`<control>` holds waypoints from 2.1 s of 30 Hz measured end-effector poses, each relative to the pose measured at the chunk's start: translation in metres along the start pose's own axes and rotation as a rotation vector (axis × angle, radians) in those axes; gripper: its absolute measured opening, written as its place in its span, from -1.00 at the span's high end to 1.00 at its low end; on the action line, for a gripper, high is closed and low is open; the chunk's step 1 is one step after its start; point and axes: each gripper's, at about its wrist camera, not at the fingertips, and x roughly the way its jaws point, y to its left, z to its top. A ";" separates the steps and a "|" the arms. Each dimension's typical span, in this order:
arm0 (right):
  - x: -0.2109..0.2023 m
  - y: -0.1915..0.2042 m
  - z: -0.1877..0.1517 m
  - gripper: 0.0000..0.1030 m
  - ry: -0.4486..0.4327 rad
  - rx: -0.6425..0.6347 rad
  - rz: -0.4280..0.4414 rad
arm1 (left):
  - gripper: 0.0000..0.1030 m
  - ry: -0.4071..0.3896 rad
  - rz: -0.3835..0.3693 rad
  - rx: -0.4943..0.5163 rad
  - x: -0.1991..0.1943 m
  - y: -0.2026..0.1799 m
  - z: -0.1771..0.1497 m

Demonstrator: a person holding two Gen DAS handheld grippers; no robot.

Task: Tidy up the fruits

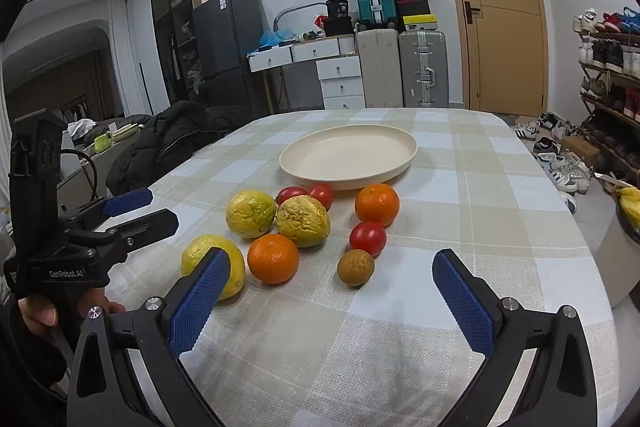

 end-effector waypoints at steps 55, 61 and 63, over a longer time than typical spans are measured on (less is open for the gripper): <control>0.003 -0.003 -0.001 -1.00 0.009 0.000 -0.001 | -0.98 -0.007 -0.008 0.012 0.003 -0.003 0.000; 0.003 -0.003 -0.001 -1.00 0.008 0.000 0.000 | -0.98 -0.007 -0.008 0.013 0.002 -0.003 0.000; 0.003 -0.002 -0.002 -1.00 0.009 0.000 -0.001 | -0.98 -0.007 -0.008 0.012 0.003 -0.003 0.000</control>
